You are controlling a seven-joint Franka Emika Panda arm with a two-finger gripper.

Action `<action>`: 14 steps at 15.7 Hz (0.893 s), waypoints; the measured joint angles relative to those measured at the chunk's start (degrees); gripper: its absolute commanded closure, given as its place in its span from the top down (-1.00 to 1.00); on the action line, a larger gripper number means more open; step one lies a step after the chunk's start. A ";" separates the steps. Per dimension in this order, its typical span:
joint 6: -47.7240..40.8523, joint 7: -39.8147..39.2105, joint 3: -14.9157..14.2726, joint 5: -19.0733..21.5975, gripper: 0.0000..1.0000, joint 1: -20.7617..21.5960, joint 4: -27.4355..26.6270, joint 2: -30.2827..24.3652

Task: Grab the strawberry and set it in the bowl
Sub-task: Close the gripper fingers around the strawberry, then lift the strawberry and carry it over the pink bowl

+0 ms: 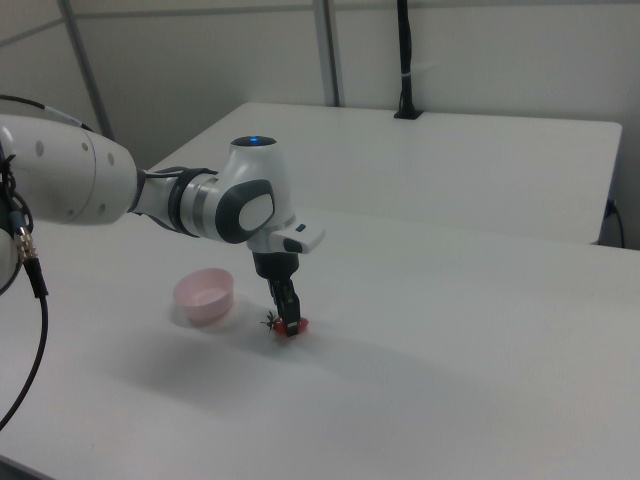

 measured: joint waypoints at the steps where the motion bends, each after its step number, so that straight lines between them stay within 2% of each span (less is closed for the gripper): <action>1: 0.00 -0.19 0.00 0.00 -0.69 0.00 -0.03 0.02; 7: 0.00 -1.41 0.00 0.00 -0.65 0.03 0.67 -0.25; 11: -2.20 -1.59 0.77 0.97 -0.60 0.58 5.36 -1.90; 14: -3.58 -1.64 1.18 2.59 -0.53 3.12 9.69 -2.94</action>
